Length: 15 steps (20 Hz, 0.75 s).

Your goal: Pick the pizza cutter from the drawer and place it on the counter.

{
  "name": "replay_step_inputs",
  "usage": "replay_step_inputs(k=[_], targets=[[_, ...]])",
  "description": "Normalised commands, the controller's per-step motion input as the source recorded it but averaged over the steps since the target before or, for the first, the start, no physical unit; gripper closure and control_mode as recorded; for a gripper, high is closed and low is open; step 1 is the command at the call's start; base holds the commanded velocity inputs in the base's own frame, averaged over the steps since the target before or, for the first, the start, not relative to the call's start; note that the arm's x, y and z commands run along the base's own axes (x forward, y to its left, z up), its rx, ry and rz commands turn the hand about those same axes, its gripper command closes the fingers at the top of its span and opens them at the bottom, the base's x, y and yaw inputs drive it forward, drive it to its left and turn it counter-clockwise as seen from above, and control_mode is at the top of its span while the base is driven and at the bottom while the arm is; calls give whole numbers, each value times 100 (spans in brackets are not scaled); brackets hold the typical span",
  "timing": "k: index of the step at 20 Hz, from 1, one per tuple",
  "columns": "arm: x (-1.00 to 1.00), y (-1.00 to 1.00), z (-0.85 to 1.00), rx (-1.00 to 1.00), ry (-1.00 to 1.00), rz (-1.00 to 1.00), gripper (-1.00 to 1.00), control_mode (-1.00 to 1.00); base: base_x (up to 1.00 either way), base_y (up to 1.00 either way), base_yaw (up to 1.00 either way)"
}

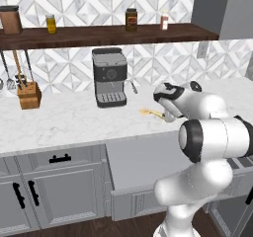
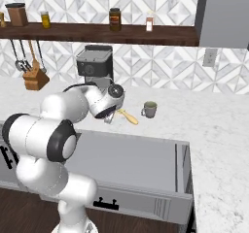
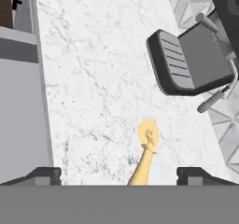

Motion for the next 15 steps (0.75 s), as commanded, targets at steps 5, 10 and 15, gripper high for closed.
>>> replay_step_inputs(k=[5,10,15], targets=[[-61,7,89,0,-23,0,-100,-100,0,0,0],[-64,0,100,0,-22,0,-100,-100,0,0,0],[-77,-1,99,0,-15,1,-100,-100,0,0,0]])
